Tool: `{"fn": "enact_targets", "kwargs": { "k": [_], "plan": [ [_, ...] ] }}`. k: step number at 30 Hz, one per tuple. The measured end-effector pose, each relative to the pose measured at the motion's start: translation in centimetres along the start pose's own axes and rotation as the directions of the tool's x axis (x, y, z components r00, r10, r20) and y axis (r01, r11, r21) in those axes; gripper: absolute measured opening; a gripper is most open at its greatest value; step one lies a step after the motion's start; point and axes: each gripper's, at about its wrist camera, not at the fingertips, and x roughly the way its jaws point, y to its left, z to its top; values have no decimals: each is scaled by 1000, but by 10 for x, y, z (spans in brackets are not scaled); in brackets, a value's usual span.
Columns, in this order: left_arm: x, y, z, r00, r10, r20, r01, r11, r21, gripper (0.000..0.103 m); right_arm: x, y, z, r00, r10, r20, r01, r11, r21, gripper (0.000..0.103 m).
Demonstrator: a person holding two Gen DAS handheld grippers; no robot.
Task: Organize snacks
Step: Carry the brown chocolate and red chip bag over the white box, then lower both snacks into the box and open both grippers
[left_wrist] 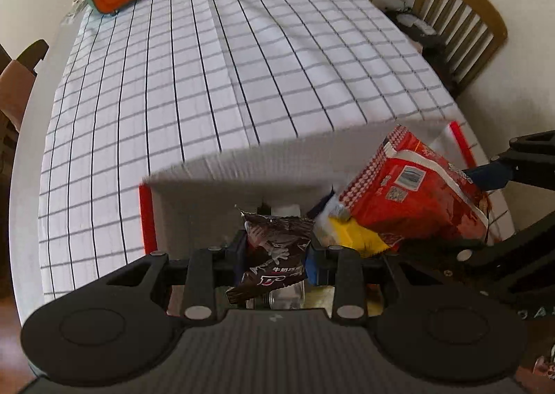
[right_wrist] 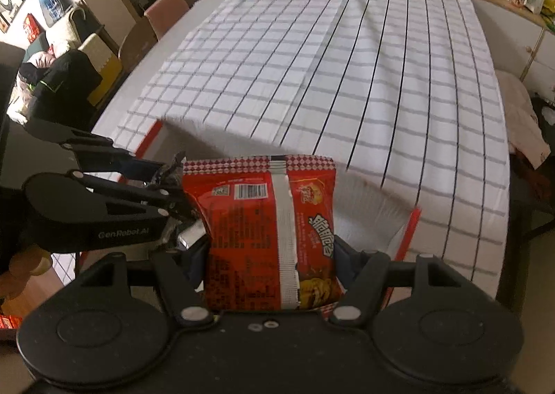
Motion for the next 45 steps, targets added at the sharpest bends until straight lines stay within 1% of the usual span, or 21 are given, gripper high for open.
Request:
{"fn": "enact_targets", "kwargs": {
  "k": [3, 7, 12, 16, 24, 30, 33, 35, 39, 42, 45],
  "plan": [
    [6, -4, -11, 1000, 16, -13, -16, 1000, 3, 32, 9, 7, -11, 1000, -13, -17, 13, 1000, -16, 69],
    [15, -6, -22, 998, 32, -49, -33, 999, -14, 32, 20, 15, -24, 998, -50, -32, 49, 998, -36, 68],
    [24, -8, -24, 995, 52, -89, -54, 998, -19, 32, 31, 20, -33, 994, -89, -58, 86, 995, -52, 68],
    [29, -8, -25, 992, 59, -115, -62, 998, -23, 32, 38, 21, -39, 992, -105, -64, 101, 993, -58, 68],
    [39, -9, -21, 988, 49, -147, -54, 998, -31, 33, 51, 26, -42, 990, -115, -78, 110, 992, -59, 69],
    [42, -11, -22, 988, 46, -145, -49, 999, -16, 33, 51, 26, -42, 990, -117, -75, 113, 992, -57, 70],
    [42, -9, -21, 989, 26, -144, -30, 999, -22, 34, 49, 24, -43, 991, -116, -64, 113, 993, -40, 72],
    [39, -8, -20, 990, 19, -139, -23, 999, -27, 38, 46, 23, -44, 992, -112, -56, 110, 994, -24, 74],
    [28, -2, -23, 994, 3, -112, -7, 999, -32, 50, 40, 24, -46, 993, -109, -37, 109, 994, 10, 79],
    [15, 2, -24, 997, -1, -77, -1, 1000, -26, 55, 32, 26, -49, 994, -108, -17, 109, 993, 41, 80],
    [1, 8, -27, 999, -22, -44, 21, 999, -36, 62, 20, 28, -52, 994, -107, 9, 106, 992, 70, 82]
  ]
}}
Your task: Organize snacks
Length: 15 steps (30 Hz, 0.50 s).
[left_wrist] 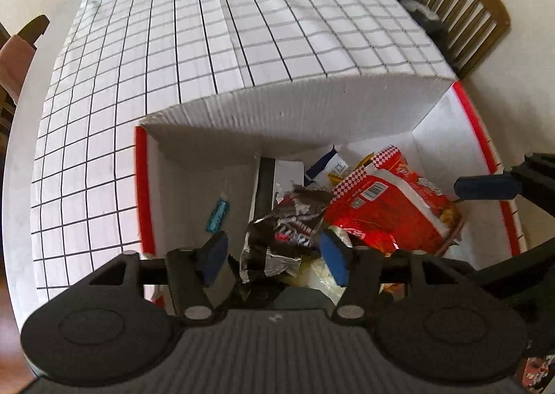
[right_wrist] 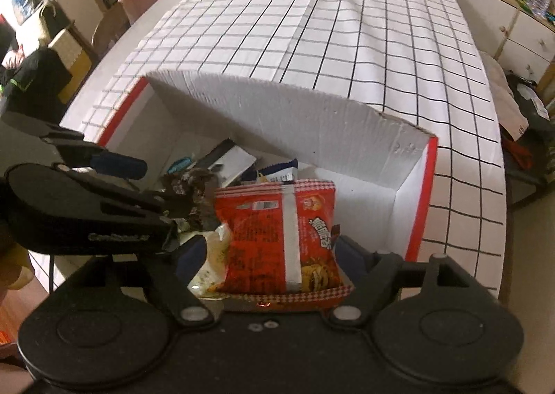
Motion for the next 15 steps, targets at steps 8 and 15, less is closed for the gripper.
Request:
{"fn": "enact_targets", "kwargs": {
  "k": [8, 15],
  "plan": [
    [-40, 13, -14, 994, -31, 102, 31, 1000, 8, 75, -31, 13, -11, 996, 5, 92, -10, 998, 60, 89],
    [-71, 18, -30, 976, -22, 215, 13, 999, 46, 80, -58, 18, -22, 981, 2, 194, -29, 991, 133, 95]
  ]
}}
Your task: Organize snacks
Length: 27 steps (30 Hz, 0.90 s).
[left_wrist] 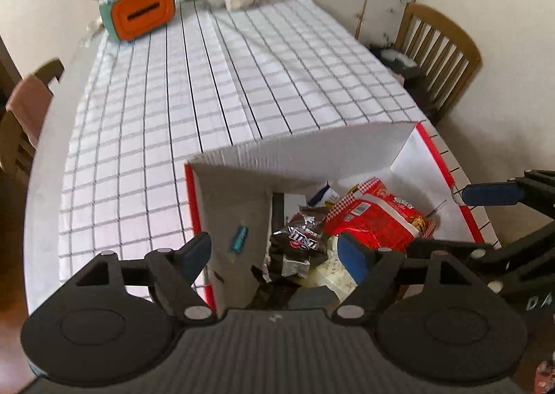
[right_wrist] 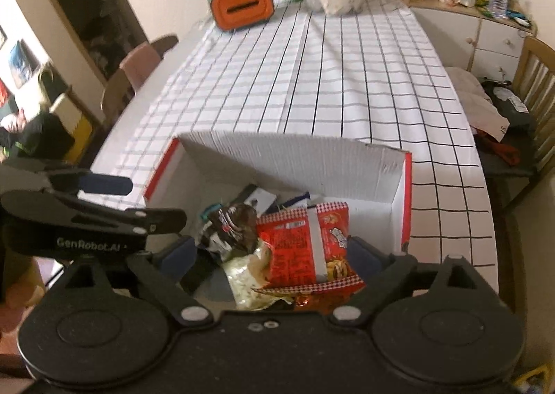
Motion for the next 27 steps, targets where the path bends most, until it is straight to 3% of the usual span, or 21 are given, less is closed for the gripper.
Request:
{"fn": "enact_targets", "kwargs": {
  "k": [7, 15, 27],
  "plan": [
    [-27, 0, -16, 997, -14, 73, 10, 999, 47, 81, -27, 12, -15, 995, 10, 99, -14, 999, 49, 99],
    [-49, -7, -34, 990, -44, 136, 35, 997, 68, 101, -50, 22, -35, 980, -24, 198, 7, 996, 88, 103],
    [-57, -20, -44, 991, -4, 134, 10, 999, -46, 102, -74, 13, -48, 965, -40, 258, 22, 997, 73, 103]
  ]
}}
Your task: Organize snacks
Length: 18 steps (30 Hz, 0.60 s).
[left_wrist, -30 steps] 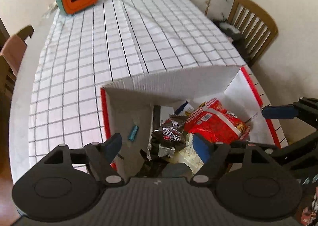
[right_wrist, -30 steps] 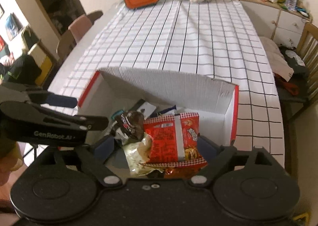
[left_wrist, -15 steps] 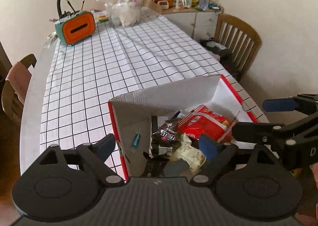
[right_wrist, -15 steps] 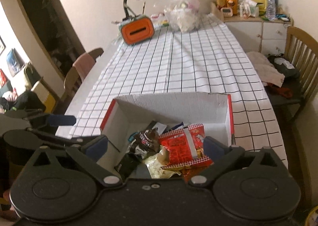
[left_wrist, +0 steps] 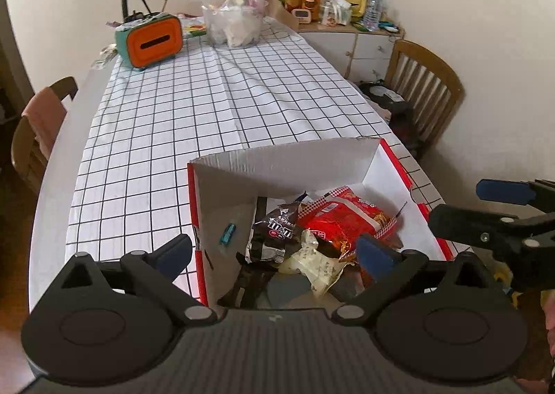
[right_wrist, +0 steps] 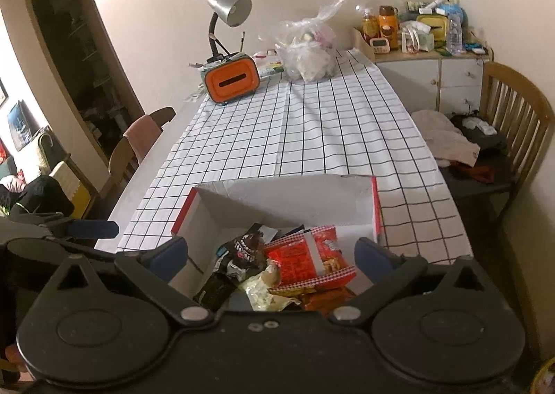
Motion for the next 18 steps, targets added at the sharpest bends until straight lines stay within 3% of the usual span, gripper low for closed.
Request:
{"fn": "enact_targets", "kwargs": {
  "k": [8, 18],
  "plan": [
    [-10, -16, -6, 998, 60, 9, -59, 997, -39, 102, -7, -10, -3, 1000, 22, -10, -22, 1000, -14, 103],
    [-12, -23, -10, 997, 81, -6, -82, 994, -70, 102, -8, -16, -7, 999, 31, -11, -31, 999, -8, 103]
  ]
}}
